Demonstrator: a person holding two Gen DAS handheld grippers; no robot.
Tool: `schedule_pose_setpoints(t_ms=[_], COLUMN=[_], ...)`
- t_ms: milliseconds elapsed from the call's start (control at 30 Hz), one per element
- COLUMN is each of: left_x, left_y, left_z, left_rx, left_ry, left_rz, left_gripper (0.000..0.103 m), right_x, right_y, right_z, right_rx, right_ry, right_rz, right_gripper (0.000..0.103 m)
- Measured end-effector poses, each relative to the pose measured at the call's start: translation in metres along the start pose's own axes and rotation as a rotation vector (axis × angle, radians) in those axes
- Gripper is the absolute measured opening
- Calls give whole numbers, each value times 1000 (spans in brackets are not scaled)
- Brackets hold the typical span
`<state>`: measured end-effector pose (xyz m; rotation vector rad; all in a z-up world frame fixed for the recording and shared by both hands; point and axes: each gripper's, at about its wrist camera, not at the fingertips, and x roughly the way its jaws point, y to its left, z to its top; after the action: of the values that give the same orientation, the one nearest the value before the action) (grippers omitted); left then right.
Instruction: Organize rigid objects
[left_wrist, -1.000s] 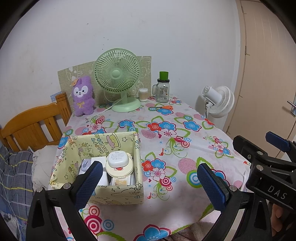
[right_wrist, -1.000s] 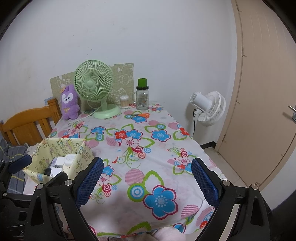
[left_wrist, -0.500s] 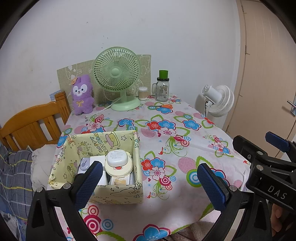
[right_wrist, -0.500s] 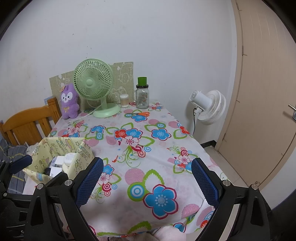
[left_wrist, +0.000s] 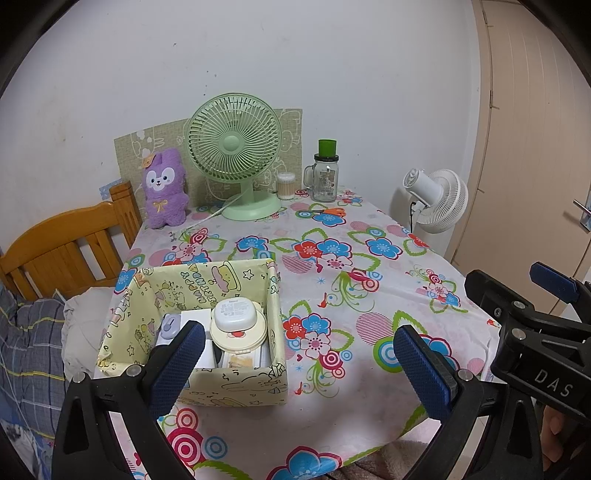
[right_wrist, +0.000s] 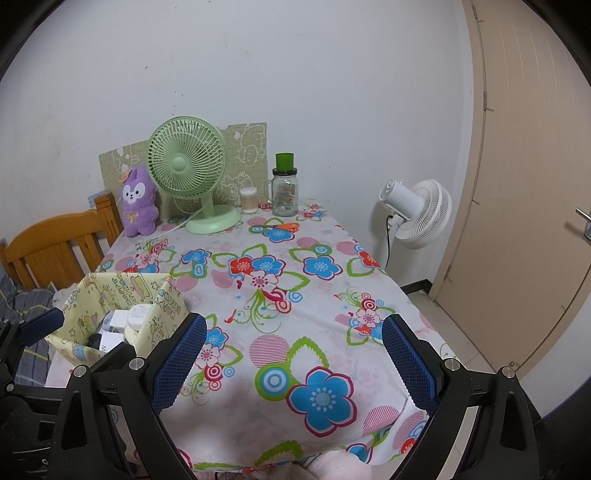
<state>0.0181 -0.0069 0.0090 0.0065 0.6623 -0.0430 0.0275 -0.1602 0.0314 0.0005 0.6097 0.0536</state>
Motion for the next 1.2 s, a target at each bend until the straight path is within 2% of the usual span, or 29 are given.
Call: schedule_pose_setpoints(t_ms=[1200], left_x=[2], left_y=[2], left_z=[-2], left_rx=[-4], left_ry=[-3], left_rz=[-2], left_gripper=[103], right_x=[-1], right_y=[0], right_z=[0], right_rx=[-2], right_ry=[-10], right_rz=[0], right_gripper=[97])
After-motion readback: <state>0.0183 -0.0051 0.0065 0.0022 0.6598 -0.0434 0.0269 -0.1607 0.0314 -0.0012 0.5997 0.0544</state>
